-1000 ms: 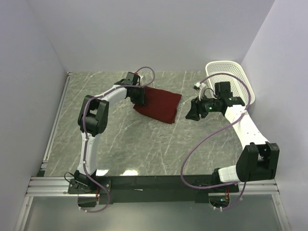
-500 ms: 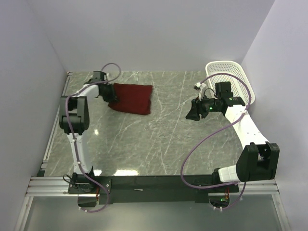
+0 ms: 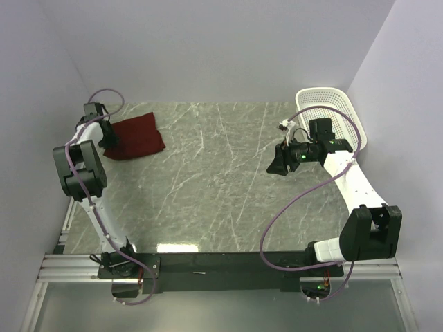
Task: Fold and stack the t-shirts
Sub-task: Neatly place the folded tshirt to the corner
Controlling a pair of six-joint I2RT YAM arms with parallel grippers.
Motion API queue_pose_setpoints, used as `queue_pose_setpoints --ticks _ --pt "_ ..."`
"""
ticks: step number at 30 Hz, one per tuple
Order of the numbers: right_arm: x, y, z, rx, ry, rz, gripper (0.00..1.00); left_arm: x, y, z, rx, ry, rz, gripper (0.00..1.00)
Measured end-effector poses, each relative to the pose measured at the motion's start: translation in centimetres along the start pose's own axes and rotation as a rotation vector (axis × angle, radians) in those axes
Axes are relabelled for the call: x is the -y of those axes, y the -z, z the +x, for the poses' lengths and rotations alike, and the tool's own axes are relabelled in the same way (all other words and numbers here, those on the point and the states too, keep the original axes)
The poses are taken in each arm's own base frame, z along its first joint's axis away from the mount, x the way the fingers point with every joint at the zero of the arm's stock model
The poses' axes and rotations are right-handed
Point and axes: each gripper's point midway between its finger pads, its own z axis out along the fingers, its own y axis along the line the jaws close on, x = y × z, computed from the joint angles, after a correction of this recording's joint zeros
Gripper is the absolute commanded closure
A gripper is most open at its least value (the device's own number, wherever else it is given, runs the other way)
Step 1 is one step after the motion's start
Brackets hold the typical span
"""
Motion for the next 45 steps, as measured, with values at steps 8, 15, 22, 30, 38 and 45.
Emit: queue_pose_setpoints --ticks 8,15,22,30,38,45 --pt "-0.1 0.0 0.1 -0.002 0.004 -0.005 0.42 -1.0 0.9 -7.4 0.141 -0.066 -0.133 0.26" --pt "-0.1 0.0 0.1 -0.003 0.005 -0.005 0.42 -2.3 2.5 -9.2 0.202 -0.065 -0.220 0.11" --pt "0.3 0.0 0.1 -0.006 0.010 0.014 0.41 0.4 8.5 -11.0 0.337 -0.011 -0.064 0.12" --pt "2.5 2.2 -0.3 0.034 0.065 0.258 0.37 7.4 27.3 -9.6 0.685 -0.017 0.373 0.00" --pt "3.6 9.1 -3.4 0.270 0.140 0.657 0.00 8.3 34.4 -1.4 0.740 -0.037 0.633 0.01" --pt "3.0 13.4 -3.5 0.469 0.005 0.802 0.00 8.7 33.4 5.8 0.655 -0.123 0.680 0.01"
